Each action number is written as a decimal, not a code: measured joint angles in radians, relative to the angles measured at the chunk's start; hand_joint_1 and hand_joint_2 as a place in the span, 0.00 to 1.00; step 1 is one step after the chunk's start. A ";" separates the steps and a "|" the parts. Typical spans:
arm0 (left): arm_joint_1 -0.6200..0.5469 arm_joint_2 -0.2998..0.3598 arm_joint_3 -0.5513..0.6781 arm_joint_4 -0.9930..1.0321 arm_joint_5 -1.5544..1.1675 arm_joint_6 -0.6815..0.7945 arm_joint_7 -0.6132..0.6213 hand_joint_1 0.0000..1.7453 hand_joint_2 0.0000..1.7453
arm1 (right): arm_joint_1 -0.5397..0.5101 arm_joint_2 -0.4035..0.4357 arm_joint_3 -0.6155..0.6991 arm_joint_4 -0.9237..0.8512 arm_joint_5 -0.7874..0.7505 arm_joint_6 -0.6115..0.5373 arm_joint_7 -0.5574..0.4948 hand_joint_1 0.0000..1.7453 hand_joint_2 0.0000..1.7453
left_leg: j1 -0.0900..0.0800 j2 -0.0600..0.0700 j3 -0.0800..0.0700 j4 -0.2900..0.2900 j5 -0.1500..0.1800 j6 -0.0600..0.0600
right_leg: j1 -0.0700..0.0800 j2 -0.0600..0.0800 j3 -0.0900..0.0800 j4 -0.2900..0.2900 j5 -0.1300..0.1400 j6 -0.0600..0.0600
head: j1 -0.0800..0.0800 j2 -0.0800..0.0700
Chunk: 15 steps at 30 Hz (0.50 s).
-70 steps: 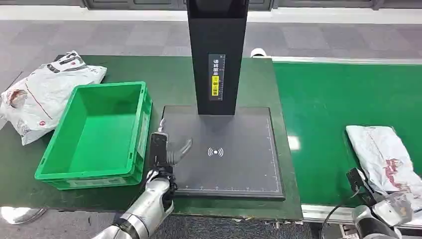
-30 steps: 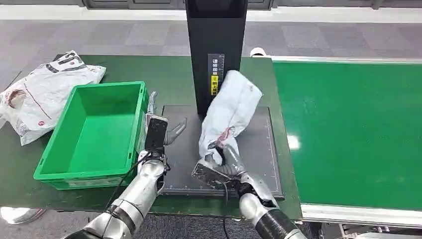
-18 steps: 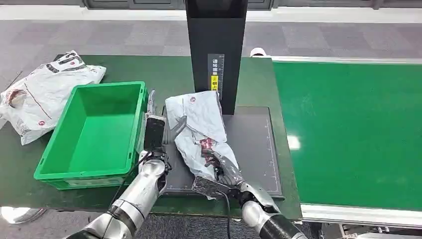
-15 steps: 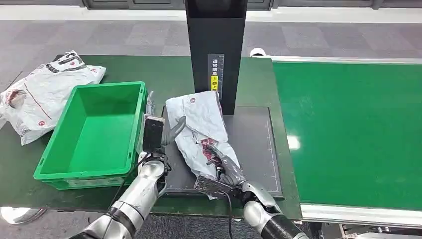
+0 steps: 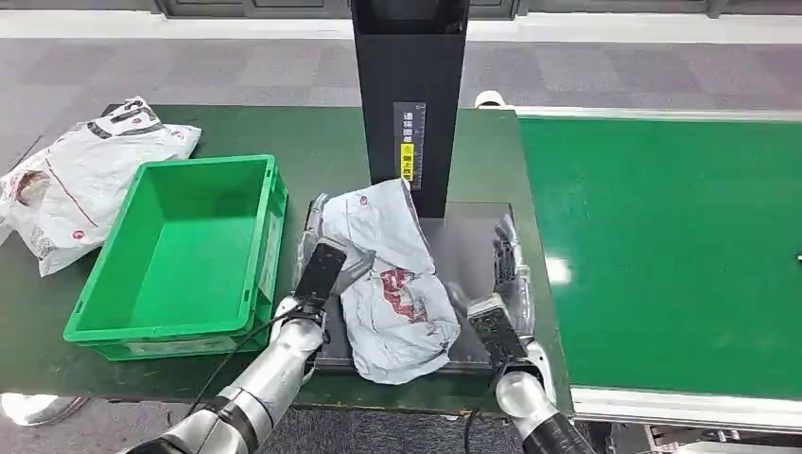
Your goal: Moved the parcel from conveyor to table for the left to box.
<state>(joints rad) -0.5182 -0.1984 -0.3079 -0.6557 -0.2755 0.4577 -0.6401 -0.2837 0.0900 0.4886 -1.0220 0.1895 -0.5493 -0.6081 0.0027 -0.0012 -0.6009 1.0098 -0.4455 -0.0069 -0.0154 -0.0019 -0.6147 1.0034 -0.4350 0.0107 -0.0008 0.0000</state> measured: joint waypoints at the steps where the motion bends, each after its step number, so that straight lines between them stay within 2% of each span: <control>1: -0.003 0.000 -0.014 0.018 -0.022 -0.012 0.011 0.00 1.00 | -0.002 0.000 -0.020 0.000 -0.020 0.000 -0.014 0.00 1.00 | 0.000 0.000 0.000 0.000 0.000 0.000 | 0.000 0.000 0.000 0.000 0.000 0.000 | 0.000 0.000; 7: -0.022 0.005 -0.118 0.119 -0.226 -0.151 0.136 0.00 1.00 | -0.015 0.000 -0.096 0.008 -0.095 0.024 -0.050 0.00 1.00 | 0.000 0.000 0.000 0.000 0.000 0.000 | 0.000 0.000 0.000 0.000 0.000 0.000 | 0.000 0.000; 8: -0.024 0.007 -0.138 0.133 -0.252 -0.167 0.151 0.18 1.00 | -0.018 0.001 -0.105 0.010 -0.100 0.032 -0.053 0.00 1.00 | 0.000 0.000 0.000 0.000 0.000 0.000 | 0.000 0.000 0.000 0.000 0.000 0.000 | 0.000 0.000; 9: -0.024 0.009 -0.162 0.148 -0.270 -0.175 0.160 1.00 1.00 | -0.020 0.001 -0.114 0.011 -0.104 0.035 -0.053 0.00 1.00 | 0.000 0.000 0.000 0.000 0.000 0.000 | 0.000 0.000 0.000 0.000 0.000 0.000 | 0.000 0.000; 12: -0.039 0.012 -0.206 0.188 -0.329 -0.228 0.216 1.00 1.00 | -0.022 0.001 -0.134 0.015 -0.106 0.038 -0.053 0.00 1.00 | 0.000 0.000 0.000 0.000 0.000 0.000 | 0.000 0.000 0.000 0.000 0.000 0.000 | 0.000 0.000; 15: -0.077 0.016 -0.274 0.221 -0.427 -0.313 0.280 1.00 1.00 | -0.026 0.001 -0.152 0.015 -0.104 0.041 -0.045 0.00 1.00 | 0.000 -0.006 0.003 0.000 0.000 0.000 | 0.000 -0.008 0.006 0.000 -0.002 0.001 | 0.000 0.000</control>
<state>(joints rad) -0.5955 -0.1827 -0.5822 -0.4346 -0.7029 0.1451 -0.3605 -0.3093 0.0912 0.3365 -1.0067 0.0854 -0.5081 -0.6527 0.0028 -0.0070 -0.5984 1.0097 -0.4458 -0.0066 -0.0153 -0.0095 -0.6088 1.0032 -0.4375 0.0118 -0.0008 0.0000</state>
